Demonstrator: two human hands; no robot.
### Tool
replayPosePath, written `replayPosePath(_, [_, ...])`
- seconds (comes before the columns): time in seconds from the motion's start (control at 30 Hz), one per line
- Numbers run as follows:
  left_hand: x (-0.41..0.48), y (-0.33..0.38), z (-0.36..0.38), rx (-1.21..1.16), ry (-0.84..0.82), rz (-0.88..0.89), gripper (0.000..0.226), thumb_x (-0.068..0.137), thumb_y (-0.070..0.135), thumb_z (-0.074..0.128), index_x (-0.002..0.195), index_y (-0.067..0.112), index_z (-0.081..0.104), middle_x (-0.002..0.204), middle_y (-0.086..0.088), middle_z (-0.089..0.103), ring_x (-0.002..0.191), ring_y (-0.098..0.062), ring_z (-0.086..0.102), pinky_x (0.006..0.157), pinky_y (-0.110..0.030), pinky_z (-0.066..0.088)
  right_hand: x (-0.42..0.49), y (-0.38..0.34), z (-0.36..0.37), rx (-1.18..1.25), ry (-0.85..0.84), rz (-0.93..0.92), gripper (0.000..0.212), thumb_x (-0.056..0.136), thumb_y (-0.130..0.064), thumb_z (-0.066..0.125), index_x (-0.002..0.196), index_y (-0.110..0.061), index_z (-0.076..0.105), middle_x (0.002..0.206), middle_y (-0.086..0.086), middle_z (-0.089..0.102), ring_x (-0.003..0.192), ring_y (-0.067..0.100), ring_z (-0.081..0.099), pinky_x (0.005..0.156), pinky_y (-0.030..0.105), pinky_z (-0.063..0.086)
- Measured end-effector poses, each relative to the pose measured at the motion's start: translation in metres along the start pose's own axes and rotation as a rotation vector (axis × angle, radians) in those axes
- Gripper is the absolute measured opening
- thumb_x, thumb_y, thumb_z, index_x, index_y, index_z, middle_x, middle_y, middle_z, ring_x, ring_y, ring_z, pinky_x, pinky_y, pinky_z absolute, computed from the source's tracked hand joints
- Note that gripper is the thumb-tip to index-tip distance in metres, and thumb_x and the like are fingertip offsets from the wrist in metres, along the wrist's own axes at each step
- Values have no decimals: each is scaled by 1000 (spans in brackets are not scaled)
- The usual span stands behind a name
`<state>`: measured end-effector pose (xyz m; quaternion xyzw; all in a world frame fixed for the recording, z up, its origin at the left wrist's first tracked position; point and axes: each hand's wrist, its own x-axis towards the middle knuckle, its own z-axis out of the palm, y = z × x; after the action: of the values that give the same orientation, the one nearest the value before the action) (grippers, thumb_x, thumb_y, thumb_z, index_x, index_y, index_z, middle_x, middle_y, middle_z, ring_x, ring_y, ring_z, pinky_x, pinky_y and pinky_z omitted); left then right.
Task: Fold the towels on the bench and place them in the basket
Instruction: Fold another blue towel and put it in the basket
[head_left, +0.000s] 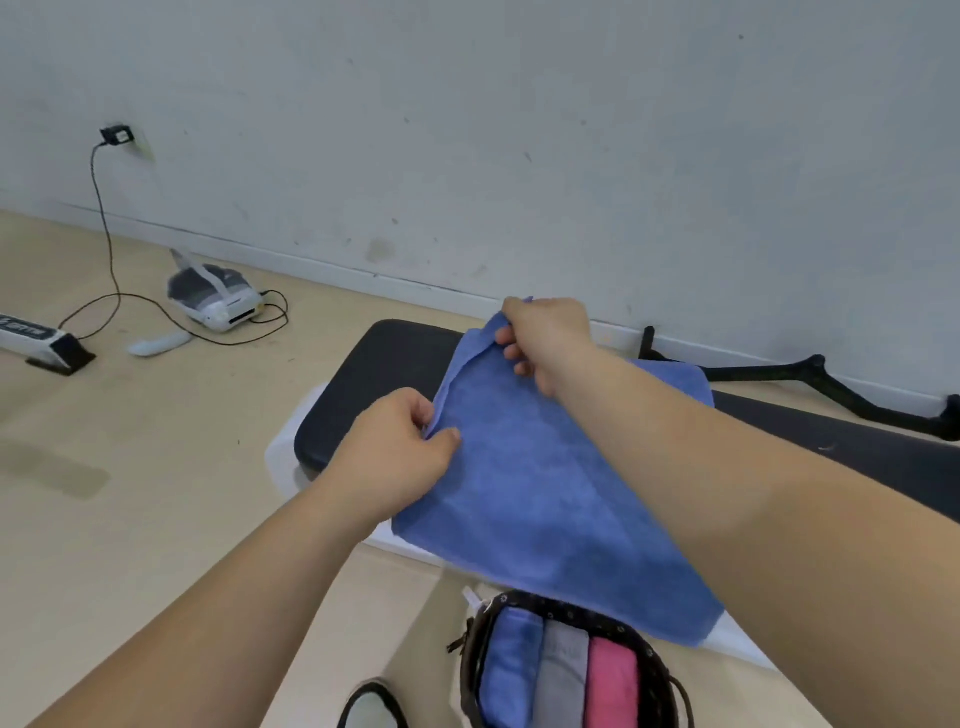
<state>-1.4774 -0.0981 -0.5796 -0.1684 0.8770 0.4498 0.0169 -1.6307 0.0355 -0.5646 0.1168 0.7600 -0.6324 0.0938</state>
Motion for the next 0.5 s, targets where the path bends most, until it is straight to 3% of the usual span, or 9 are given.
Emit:
replayPosePath(0.07, [4, -11, -2, 77, -44, -20, 13, 90, 27, 66, 91, 15, 61, 72, -1, 63, 64, -27, 68, 52, -38, 59, 12, 19, 11, -193, 11, -49, 22, 92, -22, 57, 73, -12, 60, 68, 11, 60, 56, 23, 46, 49, 28, 37])
replayPosePath(0.2, [11, -14, -1, 176, -8, -10, 35, 97, 37, 58, 80, 7, 57, 63, -2, 59, 58, -28, 64, 61, -47, 63, 30, 25, 17, -422, 43, -190, 30, 87, -27, 58, 61, -13, 54, 60, 10, 56, 54, 25, 46, 58, 33, 40])
replayPosePath(0.33, [16, -14, -2, 167, -38, -52, 47, 105, 36, 44, 65, 11, 42, 55, -7, 48, 49, -26, 52, 52, -34, 51, 41, 4, 23, -430, 39, -298, 36, 84, -24, 60, 56, -15, 40, 59, 9, 40, 56, 24, 35, 57, 32, 32])
replayPosePath(0.43, [17, -15, -4, 241, -118, -105, 49, 104, 37, 45, 62, 12, 45, 46, -5, 57, 44, -25, 61, 49, -28, 49, 47, 5, 29, -500, -42, -286, 36, 89, -36, 62, 63, -12, 54, 61, 11, 53, 55, 25, 46, 58, 34, 43])
replayPosePath(0.5, [16, -14, -5, 387, -77, -82, 50, 98, 44, 52, 58, 15, 47, 45, 0, 60, 46, -19, 65, 55, -28, 51, 47, 12, 26, -522, -110, -265, 35, 94, -39, 60, 69, -14, 61, 65, 9, 61, 57, 25, 52, 60, 33, 48])
